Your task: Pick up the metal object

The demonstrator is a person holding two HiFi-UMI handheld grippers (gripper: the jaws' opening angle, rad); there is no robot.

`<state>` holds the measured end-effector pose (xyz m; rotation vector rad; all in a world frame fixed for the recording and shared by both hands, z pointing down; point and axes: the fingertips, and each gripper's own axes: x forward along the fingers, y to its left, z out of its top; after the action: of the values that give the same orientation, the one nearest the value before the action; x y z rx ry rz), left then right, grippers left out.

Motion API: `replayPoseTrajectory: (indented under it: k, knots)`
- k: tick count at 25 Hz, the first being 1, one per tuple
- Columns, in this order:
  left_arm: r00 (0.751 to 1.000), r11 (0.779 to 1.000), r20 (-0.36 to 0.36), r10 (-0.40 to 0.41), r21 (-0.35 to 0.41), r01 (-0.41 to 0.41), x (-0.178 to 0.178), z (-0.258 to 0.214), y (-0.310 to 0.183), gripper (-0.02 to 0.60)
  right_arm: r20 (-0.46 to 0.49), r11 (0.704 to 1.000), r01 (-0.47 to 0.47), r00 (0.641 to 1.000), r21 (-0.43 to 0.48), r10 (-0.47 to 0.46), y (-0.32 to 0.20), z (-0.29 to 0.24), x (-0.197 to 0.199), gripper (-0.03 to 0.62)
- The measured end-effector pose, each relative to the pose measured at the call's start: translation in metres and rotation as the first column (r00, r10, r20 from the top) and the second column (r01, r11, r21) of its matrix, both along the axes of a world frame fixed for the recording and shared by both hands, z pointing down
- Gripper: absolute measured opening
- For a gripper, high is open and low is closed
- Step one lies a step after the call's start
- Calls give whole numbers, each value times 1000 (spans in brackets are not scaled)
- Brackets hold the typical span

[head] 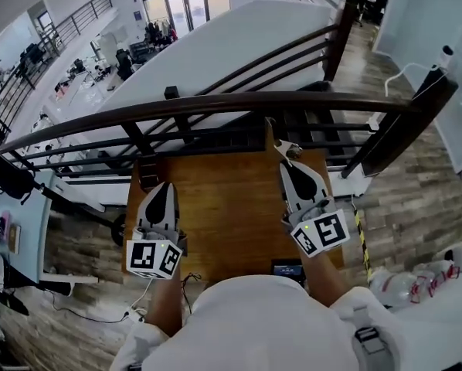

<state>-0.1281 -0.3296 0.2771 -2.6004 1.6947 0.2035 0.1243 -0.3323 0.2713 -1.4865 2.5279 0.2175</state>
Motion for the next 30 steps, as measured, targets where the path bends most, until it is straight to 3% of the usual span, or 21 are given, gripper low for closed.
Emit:
replayPoseTrajectory:
  k: [11,30]
  knots:
    - [1000,1000,-15,20,-20,-21,32,4,-15,12,-40,996,-91,995,-19,90,-1,12,41,25]
    - [991,986,-22,133,-98,-135,83,38,5,12,16,994,-86,996,-70,88,18,36,79,25]
